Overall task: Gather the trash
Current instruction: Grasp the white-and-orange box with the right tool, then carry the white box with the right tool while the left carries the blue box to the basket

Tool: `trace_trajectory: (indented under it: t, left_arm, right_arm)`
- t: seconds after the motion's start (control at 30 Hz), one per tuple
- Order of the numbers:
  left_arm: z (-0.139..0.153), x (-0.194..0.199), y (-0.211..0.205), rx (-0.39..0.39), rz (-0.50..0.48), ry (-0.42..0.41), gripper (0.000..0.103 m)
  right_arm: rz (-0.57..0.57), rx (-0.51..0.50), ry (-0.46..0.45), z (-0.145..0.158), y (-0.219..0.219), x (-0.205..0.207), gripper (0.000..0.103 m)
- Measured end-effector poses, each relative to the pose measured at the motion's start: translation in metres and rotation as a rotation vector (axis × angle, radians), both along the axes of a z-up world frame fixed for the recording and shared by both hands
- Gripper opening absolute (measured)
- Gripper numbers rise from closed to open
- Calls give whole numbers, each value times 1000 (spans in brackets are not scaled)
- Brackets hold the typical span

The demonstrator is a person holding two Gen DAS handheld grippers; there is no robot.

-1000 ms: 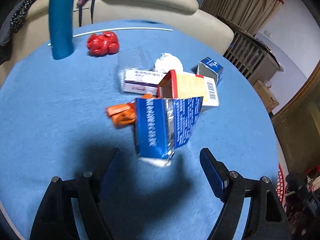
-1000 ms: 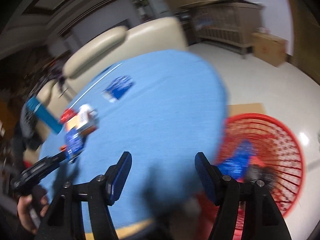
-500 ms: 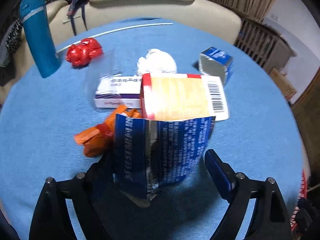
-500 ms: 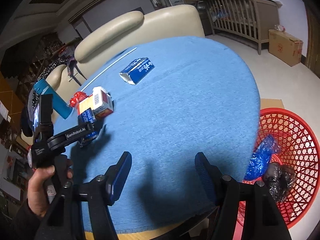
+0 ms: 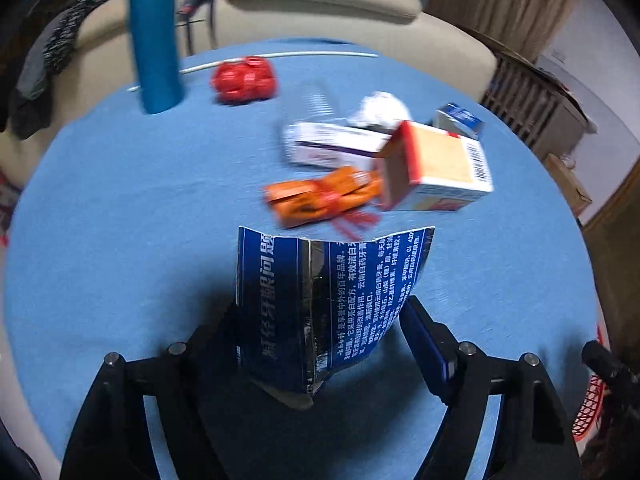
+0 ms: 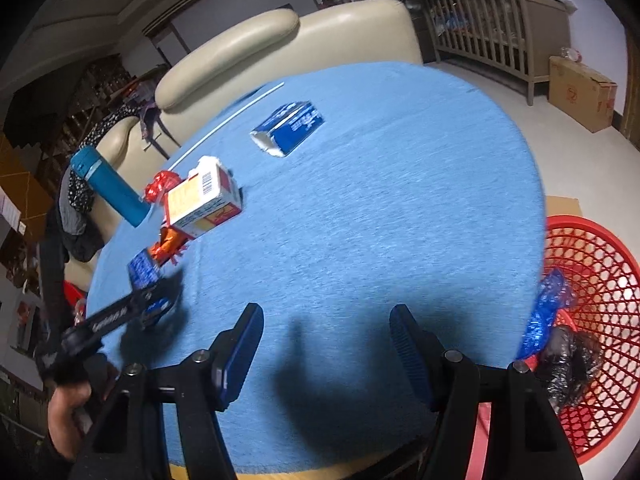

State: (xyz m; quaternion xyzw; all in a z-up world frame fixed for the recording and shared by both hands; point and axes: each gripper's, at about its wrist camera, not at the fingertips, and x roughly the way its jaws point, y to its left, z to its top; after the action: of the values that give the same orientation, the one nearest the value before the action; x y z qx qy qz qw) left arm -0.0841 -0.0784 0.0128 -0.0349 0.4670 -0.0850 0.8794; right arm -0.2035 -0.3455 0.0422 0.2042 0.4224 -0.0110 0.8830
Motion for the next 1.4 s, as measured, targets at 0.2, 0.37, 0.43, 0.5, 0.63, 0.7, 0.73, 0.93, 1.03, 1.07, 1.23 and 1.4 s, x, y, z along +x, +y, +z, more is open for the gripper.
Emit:
trace_trajectory:
  t: [0.2,0.37,0.43,0.5,0.63,0.7,0.73,0.93,1.03,1.07,1.23,1.4]
  left_arm:
    - [2,-6,23,20,59,-4,81]
    - [-5,-14,21,58,62,-18,81]
    - [-6,-15,21,72,56,-23,80]
    - [-7,-14,22,85,49,-30,80]
    - [-8,-14,22,94,41,-44,79]
    - [-7,-15,21,96,39,-49,79]
    - [-8,-16,21,102,37,-53,79]
    - [-8,-20,19,119,33,-66,79]
    - [-8,-21,18,121,35,-68,79]
    - [-8,-20,18,121,35,-69,79]
    - [-8,-21,17,122,36,-71,79]
    - [-8,-22,17,123,36,-72,79]
  right_arm:
    - [108,-22,-1,2,39,33,69]
    - [161,-33,-53,16,69,72,84]
    - [178,-38,-46,19,81,94,85]
    - [195,-56,-49,22,92,112,85]
    - [203,-97,-55,24,107,141,85]
    - [204,-105,-46,23,112,151,86]
    - [207,-105,-44,23,113,155,86]
    - [201,-158,-23,13,122,177,86]
    - [209,-174,-5,5,127,186,87]
    - [211,-183,2,3,128,188,87]
    - [223,-180,9,-1,126,187,85]
    - [203,-144,-10,2,115,164,85]
